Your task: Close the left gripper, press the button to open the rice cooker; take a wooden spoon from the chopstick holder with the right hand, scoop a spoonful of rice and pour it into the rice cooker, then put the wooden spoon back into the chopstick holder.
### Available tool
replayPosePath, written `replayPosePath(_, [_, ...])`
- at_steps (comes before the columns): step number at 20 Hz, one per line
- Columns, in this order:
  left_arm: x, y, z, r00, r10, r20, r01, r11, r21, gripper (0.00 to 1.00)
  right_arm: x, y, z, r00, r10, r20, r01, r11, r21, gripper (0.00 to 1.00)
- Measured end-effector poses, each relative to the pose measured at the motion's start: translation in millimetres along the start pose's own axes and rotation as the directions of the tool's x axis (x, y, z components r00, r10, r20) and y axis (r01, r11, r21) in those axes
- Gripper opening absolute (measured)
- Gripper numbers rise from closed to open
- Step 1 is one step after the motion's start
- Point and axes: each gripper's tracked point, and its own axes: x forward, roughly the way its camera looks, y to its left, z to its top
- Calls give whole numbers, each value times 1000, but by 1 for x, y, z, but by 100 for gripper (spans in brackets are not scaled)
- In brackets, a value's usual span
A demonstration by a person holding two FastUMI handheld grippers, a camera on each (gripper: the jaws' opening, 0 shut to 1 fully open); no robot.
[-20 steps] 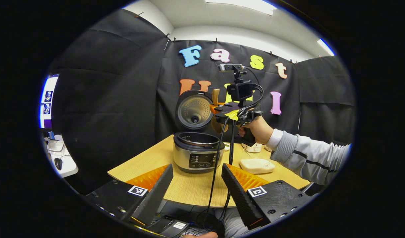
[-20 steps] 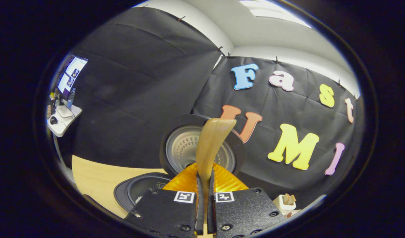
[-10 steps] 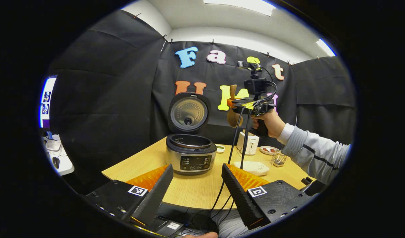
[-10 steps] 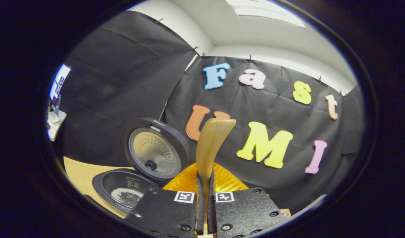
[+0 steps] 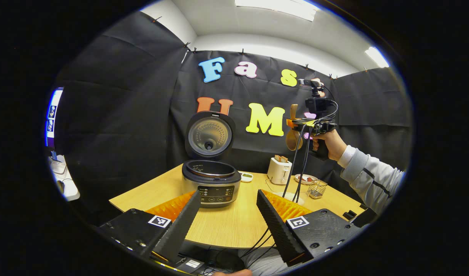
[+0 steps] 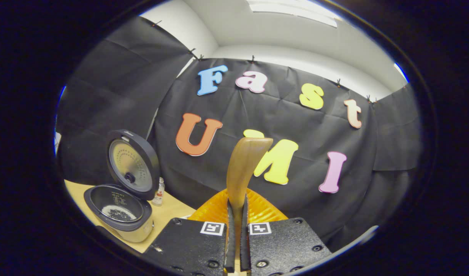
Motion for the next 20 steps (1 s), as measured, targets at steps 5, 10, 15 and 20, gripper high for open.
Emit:
replayPosePath(5, [15, -7, 5, 1000, 10, 13, -10, 999, 36, 94, -4, -85, -26, 993, -107, -55, 109, 993, 38, 12])
replayPosePath(10, [33, -8, 8, 998, 22, 56, -26, 997, 78, 94, -10, -156, -67, 976, -180, -124, 194, 974, 114, 12])
replayPosePath(15, [43, -27, 21, 996, -3, 91, -9, 992, 125, 94, -18, -201, -109, 964, -211, -159, 237, 957, 165, 12])
replayPosePath(20, [63, -53, 44, 992, -34, 125, 15, 989, 150, 94, -23, -226, -157, 966, -181, -184, 225, 938, 262, 12])
